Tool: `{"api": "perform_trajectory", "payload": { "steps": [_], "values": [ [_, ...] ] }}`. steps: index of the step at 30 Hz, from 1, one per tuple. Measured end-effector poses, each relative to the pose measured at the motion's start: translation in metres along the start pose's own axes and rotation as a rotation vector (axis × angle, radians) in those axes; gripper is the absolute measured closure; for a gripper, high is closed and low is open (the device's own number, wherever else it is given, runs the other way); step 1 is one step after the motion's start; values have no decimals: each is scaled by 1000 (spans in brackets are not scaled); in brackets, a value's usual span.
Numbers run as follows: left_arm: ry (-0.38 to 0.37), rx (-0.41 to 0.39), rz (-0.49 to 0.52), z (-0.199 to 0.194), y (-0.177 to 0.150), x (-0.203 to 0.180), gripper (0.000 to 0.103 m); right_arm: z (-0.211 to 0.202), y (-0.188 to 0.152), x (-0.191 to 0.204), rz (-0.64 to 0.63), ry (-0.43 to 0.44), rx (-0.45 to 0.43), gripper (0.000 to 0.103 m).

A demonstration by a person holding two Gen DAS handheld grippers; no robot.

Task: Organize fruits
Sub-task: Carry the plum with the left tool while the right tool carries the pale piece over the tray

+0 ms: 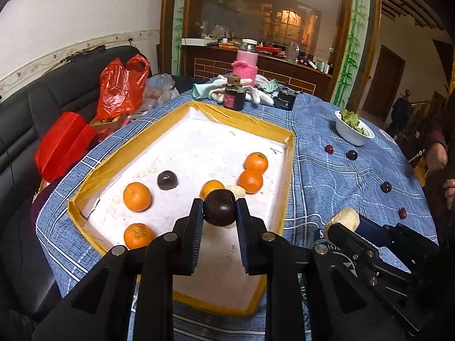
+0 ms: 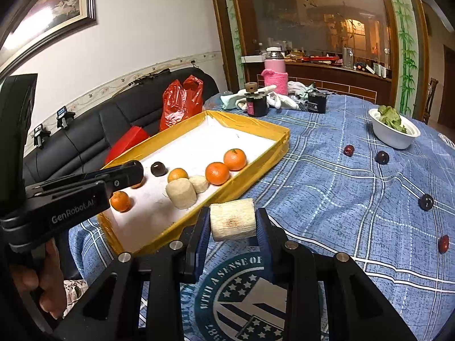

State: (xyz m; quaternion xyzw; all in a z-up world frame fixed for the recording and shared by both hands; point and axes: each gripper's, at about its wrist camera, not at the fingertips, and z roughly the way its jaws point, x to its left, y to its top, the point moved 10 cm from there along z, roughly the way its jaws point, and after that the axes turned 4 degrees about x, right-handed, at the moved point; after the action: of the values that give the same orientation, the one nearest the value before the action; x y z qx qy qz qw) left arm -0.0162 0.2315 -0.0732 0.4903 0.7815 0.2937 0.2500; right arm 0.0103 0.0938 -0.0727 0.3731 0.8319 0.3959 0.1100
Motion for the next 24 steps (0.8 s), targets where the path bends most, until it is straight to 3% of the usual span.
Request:
{"api": "perform_trajectory", "payload": {
  "steps": [24],
  "values": [
    [65,37,-41,23,18,31,83,44,55,42,-87,23,11,71]
  ]
}}
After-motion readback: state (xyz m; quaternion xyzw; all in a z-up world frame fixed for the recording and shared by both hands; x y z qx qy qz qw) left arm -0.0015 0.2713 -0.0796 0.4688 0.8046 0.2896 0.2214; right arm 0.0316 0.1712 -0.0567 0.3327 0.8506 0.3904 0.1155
